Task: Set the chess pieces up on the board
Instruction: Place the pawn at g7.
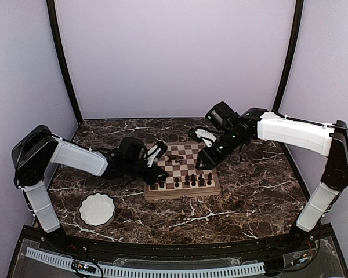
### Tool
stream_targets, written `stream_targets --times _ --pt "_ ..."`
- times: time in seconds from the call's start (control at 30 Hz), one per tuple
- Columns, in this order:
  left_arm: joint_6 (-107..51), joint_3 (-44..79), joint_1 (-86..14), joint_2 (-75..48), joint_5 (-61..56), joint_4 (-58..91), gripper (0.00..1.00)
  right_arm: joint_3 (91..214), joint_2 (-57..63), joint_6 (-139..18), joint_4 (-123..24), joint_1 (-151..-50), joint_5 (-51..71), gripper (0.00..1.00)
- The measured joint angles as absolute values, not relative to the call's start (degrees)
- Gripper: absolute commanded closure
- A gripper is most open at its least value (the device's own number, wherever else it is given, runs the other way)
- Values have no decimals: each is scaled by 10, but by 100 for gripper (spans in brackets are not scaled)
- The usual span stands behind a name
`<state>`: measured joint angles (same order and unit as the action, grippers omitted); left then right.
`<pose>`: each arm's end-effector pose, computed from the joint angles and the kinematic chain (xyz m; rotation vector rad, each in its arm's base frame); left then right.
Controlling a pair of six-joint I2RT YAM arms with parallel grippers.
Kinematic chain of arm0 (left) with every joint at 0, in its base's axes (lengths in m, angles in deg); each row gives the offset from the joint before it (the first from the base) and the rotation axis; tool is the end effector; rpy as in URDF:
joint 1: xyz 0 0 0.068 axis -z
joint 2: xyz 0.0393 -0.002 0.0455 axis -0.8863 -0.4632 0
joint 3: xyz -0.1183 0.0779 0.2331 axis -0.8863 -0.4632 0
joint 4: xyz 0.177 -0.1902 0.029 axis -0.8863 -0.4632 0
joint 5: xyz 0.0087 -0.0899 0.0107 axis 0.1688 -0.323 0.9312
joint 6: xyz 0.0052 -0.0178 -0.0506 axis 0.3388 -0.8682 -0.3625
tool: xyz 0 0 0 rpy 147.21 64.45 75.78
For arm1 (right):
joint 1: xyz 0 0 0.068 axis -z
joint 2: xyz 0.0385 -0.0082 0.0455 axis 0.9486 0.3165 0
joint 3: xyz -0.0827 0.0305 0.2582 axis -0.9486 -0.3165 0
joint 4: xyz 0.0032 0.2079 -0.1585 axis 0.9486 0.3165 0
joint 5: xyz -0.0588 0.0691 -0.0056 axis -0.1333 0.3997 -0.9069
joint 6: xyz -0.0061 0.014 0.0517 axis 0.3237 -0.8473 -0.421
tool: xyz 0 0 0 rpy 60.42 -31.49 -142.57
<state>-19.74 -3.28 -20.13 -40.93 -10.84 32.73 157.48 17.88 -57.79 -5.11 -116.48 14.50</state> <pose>0.2667 -0.2563 0.1582 0.9104 2.0222 -0.7623 0.2445 0.2547 0.2753 -1.0169 2.5031 0.5615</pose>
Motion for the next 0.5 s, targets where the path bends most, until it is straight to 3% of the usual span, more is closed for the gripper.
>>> stream_targets --times 0.37,0.5 --pt "-202 11 -201 -401 -97 287 68 1618 216 -571 -43 -1170 141 62" --pt "-209 26 -201 -359 -74 260 63 1698 273 -561 -32 -1190 113 72"
